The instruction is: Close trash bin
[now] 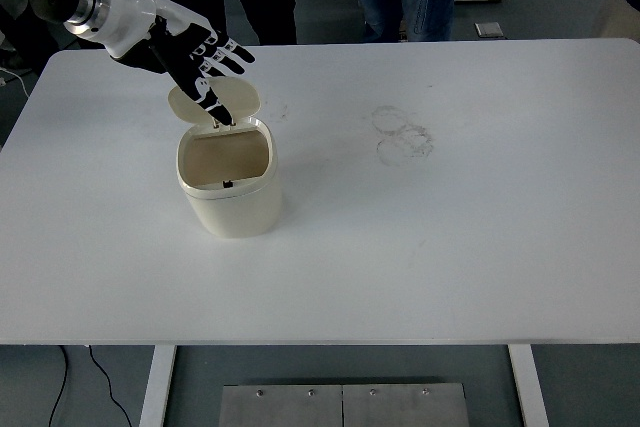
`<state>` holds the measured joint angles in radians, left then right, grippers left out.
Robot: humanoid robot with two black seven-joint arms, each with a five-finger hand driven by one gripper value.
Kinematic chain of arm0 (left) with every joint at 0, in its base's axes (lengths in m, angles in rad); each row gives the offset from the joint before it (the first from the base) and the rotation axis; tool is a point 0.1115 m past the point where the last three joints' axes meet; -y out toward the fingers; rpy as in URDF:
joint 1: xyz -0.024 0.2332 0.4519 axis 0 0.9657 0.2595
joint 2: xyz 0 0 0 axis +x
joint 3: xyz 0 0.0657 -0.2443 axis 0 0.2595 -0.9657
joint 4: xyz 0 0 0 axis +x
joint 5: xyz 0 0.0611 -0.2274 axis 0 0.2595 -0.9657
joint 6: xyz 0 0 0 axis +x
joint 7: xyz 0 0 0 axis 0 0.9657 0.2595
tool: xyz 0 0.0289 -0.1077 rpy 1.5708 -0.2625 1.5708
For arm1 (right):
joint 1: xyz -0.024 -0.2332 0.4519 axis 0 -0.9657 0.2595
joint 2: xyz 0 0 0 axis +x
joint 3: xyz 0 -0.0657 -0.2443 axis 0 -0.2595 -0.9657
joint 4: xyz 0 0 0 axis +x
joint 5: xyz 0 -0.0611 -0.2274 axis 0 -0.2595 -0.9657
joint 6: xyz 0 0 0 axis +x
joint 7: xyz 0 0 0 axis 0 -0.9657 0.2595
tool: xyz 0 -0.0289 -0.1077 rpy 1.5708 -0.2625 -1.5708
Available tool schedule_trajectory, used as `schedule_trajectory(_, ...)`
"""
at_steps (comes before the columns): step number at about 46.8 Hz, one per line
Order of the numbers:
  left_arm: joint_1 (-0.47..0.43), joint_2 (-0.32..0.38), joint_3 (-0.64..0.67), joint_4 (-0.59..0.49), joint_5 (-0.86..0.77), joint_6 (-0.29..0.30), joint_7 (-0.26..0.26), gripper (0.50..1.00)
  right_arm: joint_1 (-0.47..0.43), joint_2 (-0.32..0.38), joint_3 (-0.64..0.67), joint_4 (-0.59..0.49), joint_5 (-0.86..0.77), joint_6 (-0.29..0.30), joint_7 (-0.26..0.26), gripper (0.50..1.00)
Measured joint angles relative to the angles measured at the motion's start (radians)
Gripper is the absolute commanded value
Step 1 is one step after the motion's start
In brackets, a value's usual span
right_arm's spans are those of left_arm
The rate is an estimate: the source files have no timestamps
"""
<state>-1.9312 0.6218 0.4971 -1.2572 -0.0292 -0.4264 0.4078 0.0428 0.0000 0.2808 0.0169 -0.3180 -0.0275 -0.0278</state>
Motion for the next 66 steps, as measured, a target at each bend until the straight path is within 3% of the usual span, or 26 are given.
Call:
schedule_trajectory(17,-0.017,-0.017,0.008,-0.041,0.0,0.0,0.059,1.0,0.0,0.0,0.0,0.0,0.0,0.0,0.0,0.989)
schedule_trajectory(66,-0.002,-0.026,0.076,-0.123,0.002,0.002,0.08,1.0,0.0,0.0,0.0,0.0,-0.001,0.0,0.0,0.989)
